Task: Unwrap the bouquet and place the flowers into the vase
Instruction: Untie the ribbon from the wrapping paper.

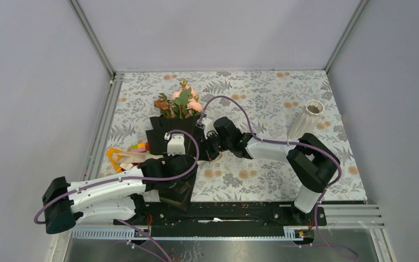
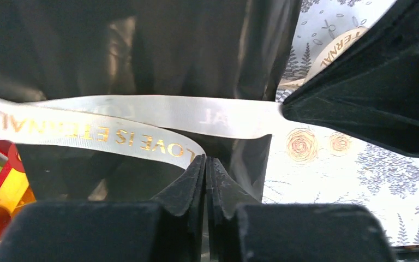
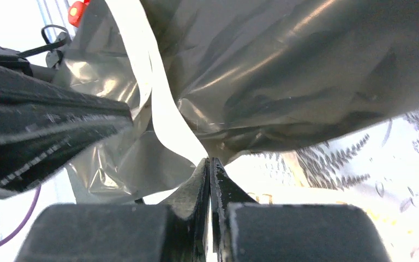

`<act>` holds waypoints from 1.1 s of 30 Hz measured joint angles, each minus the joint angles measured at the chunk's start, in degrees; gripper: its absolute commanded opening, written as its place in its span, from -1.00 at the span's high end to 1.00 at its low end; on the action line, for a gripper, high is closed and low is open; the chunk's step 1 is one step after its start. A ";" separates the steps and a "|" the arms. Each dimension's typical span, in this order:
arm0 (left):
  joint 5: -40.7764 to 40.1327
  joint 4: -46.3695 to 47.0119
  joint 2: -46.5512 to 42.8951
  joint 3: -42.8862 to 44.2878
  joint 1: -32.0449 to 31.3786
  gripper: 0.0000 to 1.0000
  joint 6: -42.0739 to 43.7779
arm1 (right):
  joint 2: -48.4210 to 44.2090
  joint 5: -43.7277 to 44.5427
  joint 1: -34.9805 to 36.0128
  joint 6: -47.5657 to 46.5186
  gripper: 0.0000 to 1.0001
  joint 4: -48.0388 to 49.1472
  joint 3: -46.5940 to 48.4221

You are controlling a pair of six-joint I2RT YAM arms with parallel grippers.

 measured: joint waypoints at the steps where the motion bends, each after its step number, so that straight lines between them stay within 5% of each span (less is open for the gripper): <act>1: 0.00 -0.09 -0.52 0.00 0.00 0.98 -0.04 | -0.90 0.94 0.00 0.07 1.00 0.13 -0.98; 14: 1.57 -0.31 -4.39 0.00 4.50 1.00 1.46 | -15.15 17.42 0.11 1.44 1.00 1.38 -9.94; 33: 14.19 -0.04 -13.84 3.89 38.18 1.00 23.34 | -26.47 44.85 -2.19 4.17 1.00 -11.02 -11.61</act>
